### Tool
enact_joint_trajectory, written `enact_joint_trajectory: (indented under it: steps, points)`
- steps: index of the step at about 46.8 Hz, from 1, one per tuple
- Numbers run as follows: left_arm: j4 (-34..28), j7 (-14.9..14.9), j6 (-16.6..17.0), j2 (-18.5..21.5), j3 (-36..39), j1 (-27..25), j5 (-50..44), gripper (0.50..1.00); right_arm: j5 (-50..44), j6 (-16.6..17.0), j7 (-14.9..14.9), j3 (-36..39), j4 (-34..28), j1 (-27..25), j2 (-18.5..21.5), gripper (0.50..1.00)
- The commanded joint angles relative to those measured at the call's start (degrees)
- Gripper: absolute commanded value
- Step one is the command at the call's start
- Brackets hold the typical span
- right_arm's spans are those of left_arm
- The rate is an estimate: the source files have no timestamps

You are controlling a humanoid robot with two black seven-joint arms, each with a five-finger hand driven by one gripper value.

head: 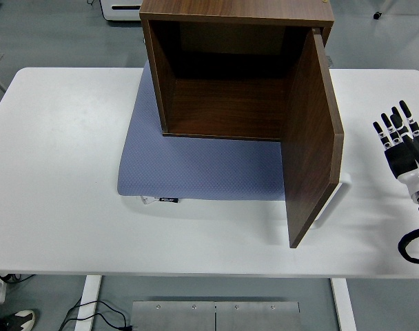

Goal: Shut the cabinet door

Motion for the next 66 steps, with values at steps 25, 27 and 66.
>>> enact_joint_trajectory:
  steps: [25, 27, 66]
  points:
    - [0.00, 0.01, 0.00, 0.00, 0.00, -0.01, -0.07, 1.000, 0.00, 0.26, -0.09, 0.35, 0.00, 0.00, -1.21, 1.000]
    - [0.00, 0.01, 0.00, 0.00, 0.00, -0.01, -0.07, 1.000, 0.00, 0.17, -0.09, 0.35, 0.00, 0.09, -1.21, 1.000]
    - [0.00, 0.01, 0.00, 0.00, 0.00, -0.01, 0.01, 1.000, 0.00, 0.17, 0.00, 0.71, 0.00, -0.09, -1.21, 1.000]
